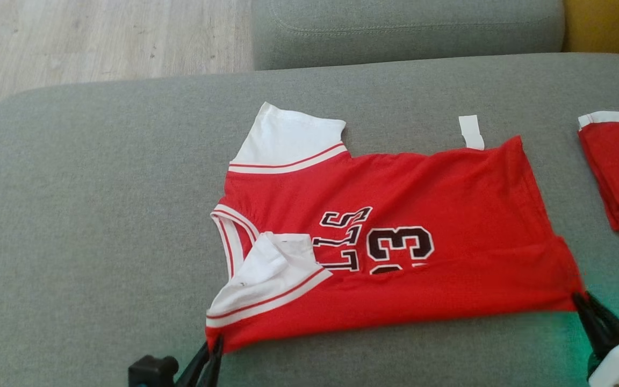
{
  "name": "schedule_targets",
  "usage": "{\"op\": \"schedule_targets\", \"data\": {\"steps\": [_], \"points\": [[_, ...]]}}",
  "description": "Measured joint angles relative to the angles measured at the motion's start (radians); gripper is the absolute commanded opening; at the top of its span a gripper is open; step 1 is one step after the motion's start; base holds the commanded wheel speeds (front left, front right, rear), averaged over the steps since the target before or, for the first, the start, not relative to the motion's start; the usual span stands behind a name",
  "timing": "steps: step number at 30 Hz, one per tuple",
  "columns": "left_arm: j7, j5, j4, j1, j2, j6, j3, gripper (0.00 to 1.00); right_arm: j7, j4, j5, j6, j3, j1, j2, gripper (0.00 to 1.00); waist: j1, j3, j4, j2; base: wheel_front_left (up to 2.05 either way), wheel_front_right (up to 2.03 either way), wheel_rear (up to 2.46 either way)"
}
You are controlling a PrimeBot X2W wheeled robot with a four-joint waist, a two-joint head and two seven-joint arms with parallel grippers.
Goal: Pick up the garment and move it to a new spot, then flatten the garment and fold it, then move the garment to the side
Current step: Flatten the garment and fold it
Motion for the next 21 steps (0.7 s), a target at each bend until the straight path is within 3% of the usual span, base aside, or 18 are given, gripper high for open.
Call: {"op": "schedule_targets", "data": {"steps": [2,12,16,21], "points": [[0.015,0.000,0.016,-0.010,0.000,-0.001,-0.010,1.00,-0.001,0.009,-0.006,0.000,-0.014,0.000,0.005,1.00,0.0001,0.001,-0.002,0.0000,0.00,0.00,0.00],[0.050,0.000,-0.069,-0.118,0.019,-0.003,0.013,1.00,-0.030,-0.090,-0.094,0.000,-0.079,-0.005,0.012,1.00,0.0001,0.032,-0.038,0.0000,0.00,0.00,0.00],[0.100,0.000,-0.083,-0.289,0.054,-0.038,0.039,1.00,-0.036,-0.153,-0.138,0.000,-0.109,-0.014,0.032,1.00,0.0002,0.077,-0.058,0.0000,0.00,0.00,0.00],[0.192,-0.017,-0.036,-0.568,0.072,-0.120,0.036,1.00,-0.039,-0.211,-0.179,0.000,-0.127,-0.055,0.056,1.00,0.0003,0.150,-0.087,0.0000,0.00,0.00,0.00]]}}
